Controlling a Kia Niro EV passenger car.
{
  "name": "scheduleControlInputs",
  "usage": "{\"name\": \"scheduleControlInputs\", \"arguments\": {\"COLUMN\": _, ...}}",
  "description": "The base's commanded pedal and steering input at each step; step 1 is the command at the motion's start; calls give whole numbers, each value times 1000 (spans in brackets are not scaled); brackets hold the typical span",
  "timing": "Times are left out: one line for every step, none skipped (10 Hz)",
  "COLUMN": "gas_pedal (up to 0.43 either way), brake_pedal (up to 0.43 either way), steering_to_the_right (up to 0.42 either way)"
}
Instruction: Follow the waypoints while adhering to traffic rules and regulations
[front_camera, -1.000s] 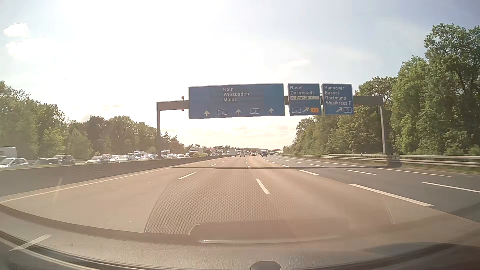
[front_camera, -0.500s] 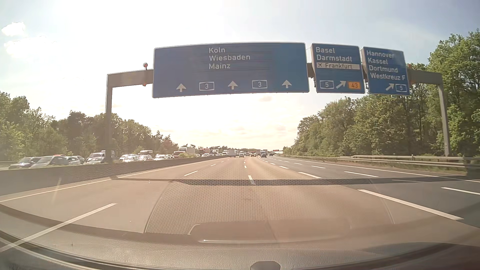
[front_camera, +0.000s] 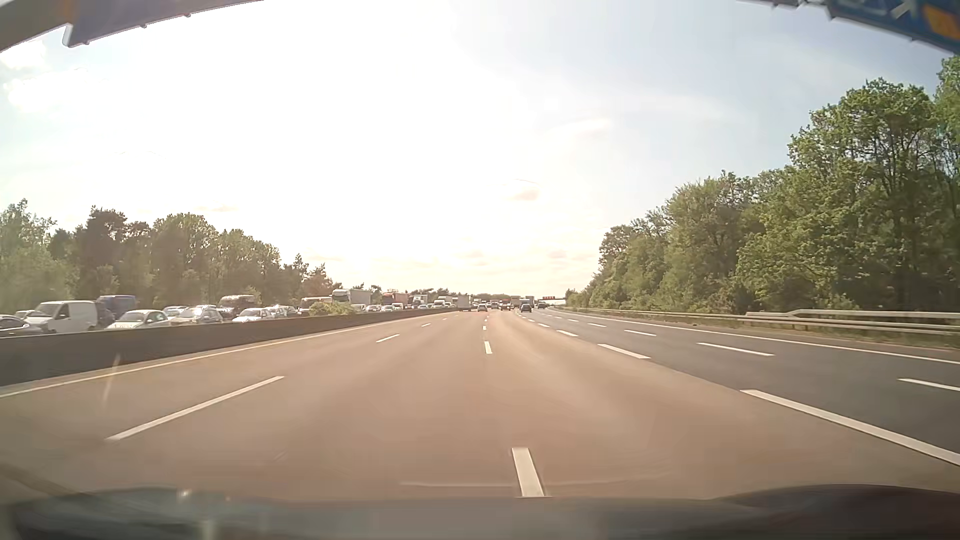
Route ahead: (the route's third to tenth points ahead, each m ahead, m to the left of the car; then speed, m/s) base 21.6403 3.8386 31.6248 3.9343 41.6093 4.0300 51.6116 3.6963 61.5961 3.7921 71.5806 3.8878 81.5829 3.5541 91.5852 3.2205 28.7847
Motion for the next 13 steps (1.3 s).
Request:
{"name": "scheduleControlInputs", "arguments": {"gas_pedal": 311, "brake_pedal": 0, "steering_to_the_right": 4}}
{"name": "scheduleControlInputs", "arguments": {"gas_pedal": 331, "brake_pedal": 0, "steering_to_the_right": 3}}
{"name": "scheduleControlInputs", "arguments": {"gas_pedal": 331, "brake_pedal": 0, "steering_to_the_right": 4}}
{"name": "scheduleControlInputs", "arguments": {"gas_pedal": 358, "brake_pedal": 0, "steering_to_the_right": 4}}
{"name": "scheduleControlInputs", "arguments": {"gas_pedal": 358, "brake_pedal": 0, "steering_to_the_right": 4}}
{"name": "scheduleControlInputs", "arguments": {"gas_pedal": 370, "brake_pedal": 0, "steering_to_the_right": 4}}
{"name": "scheduleControlInputs", "arguments": {"gas_pedal": 370, "brake_pedal": 0, "steering_to_the_right": 4}}
{"name": "scheduleControlInputs", "arguments": {"gas_pedal": 378, "brake_pedal": 0, "steering_to_the_right": 4}}
{"name": "scheduleControlInputs", "arguments": {"gas_pedal": 378, "brake_pedal": 0, "steering_to_the_right": 3}}
{"name": "scheduleControlInputs", "arguments": {"gas_pedal": 378, "brake_pedal": 0, "steering_to_the_right": 1}}
{"name": "scheduleControlInputs", "arguments": {"gas_pedal": 378, "brake_pedal": 0, "steering_to_the_right": 1}}
{"name": "scheduleControlInputs", "arguments": {"gas_pedal": 378, "brake_pedal": 0, "steering_to_the_right": 1}}
{"name": "scheduleControlInputs", "arguments": {"gas_pedal": 378, "brake_pedal": 0, "steering_to_the_right": 1}}
